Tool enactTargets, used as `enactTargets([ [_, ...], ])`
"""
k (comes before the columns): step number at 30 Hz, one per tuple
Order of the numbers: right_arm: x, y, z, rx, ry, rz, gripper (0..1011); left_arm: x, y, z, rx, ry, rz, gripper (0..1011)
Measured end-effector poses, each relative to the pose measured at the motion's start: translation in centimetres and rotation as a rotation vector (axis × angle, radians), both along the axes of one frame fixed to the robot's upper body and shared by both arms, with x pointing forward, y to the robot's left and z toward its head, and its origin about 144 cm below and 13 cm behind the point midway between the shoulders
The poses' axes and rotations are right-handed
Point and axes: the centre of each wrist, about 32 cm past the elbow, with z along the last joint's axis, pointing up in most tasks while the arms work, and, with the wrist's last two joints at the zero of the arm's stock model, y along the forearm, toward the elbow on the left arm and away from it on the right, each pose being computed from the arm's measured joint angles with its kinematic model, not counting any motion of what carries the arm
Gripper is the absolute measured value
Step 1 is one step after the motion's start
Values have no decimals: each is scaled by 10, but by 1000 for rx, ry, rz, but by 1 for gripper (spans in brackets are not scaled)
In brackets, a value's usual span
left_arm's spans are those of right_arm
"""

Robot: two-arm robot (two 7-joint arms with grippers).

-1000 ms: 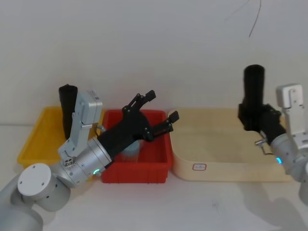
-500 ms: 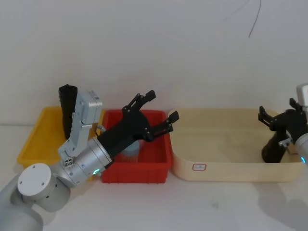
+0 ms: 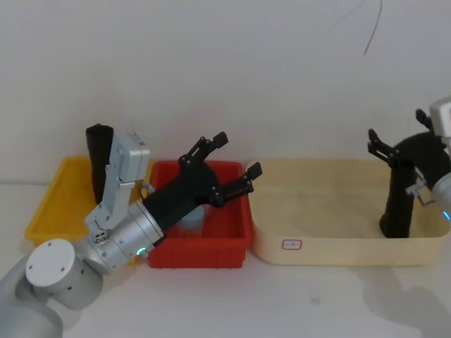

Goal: Pick up the garbage bag with the one hand and transfer it to the other hand.

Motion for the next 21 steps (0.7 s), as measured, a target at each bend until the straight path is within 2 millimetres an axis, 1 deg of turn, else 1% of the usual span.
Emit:
enactTargets([
  [6,-4,12,11,-24,-30,77,1001,-1,2,0,-4,-3,18,1000],
  [11,-6,23,14,-33,-34,144,1001,-3,8,0,-12,-15,53,1000],
  [13,-6,27,14,-33,-32,164,1001,-4,14,0,-21,-31,85,1000],
  [15,-6,34,13,-32,-24,199,1001,-4,15,0,-24,-35,94,1000],
  [21,-2,52,10,-22,-7,284,1001,-8,36,2,-56,-90,179,1000],
])
